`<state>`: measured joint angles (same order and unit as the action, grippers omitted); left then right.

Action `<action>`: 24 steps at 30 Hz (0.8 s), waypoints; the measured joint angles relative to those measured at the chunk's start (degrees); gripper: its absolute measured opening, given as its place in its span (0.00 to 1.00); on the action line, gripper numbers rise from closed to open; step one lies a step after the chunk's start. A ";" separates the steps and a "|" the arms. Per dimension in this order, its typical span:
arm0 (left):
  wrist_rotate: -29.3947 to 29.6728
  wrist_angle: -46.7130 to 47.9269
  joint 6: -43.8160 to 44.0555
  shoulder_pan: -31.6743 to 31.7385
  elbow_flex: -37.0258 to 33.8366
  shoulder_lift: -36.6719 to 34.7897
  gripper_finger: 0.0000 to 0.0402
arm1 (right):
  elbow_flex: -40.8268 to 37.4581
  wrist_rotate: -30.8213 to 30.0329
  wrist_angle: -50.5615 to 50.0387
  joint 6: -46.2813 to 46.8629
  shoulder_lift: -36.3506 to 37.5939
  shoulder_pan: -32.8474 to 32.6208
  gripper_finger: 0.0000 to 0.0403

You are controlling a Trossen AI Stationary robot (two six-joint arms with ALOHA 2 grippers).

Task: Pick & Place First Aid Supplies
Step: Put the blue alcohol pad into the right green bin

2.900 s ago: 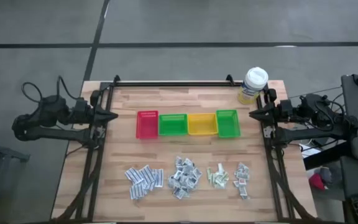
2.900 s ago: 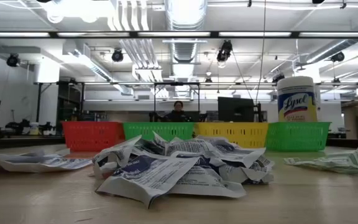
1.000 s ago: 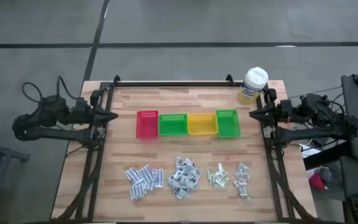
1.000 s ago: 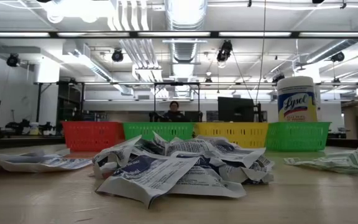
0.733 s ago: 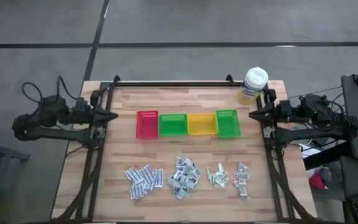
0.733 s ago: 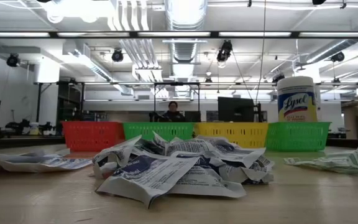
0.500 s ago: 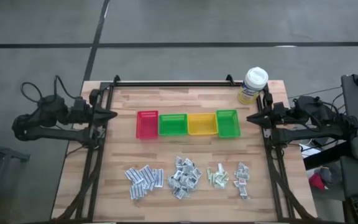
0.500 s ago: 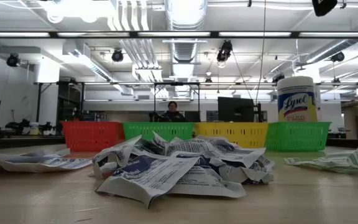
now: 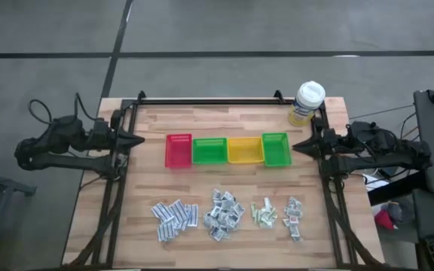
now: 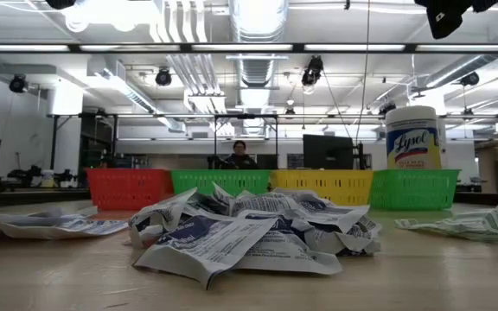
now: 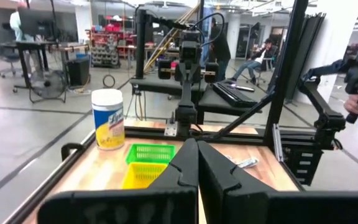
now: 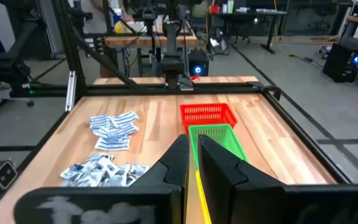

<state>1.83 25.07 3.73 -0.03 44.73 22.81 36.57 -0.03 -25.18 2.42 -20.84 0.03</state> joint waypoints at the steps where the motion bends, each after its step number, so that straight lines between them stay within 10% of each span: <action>1: 0.00 0.07 0.19 0.00 0.00 0.00 0.00 | -0.87 0.00 0.57 -0.02 0.44 -0.02 0.08; 9: -0.10 8.26 5.66 0.02 -1.96 -0.10 0.00 | -6.35 -0.02 2.04 1.93 3.98 0.00 0.08; 24: -6.78 -11.16 5.28 -0.09 -23.26 -7.73 0.00 | -12.63 -0.01 3.00 1.61 16.80 0.00 0.08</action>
<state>-4.96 13.91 9.01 -0.12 21.47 15.07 23.94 -0.04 -22.18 4.03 -4.04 0.03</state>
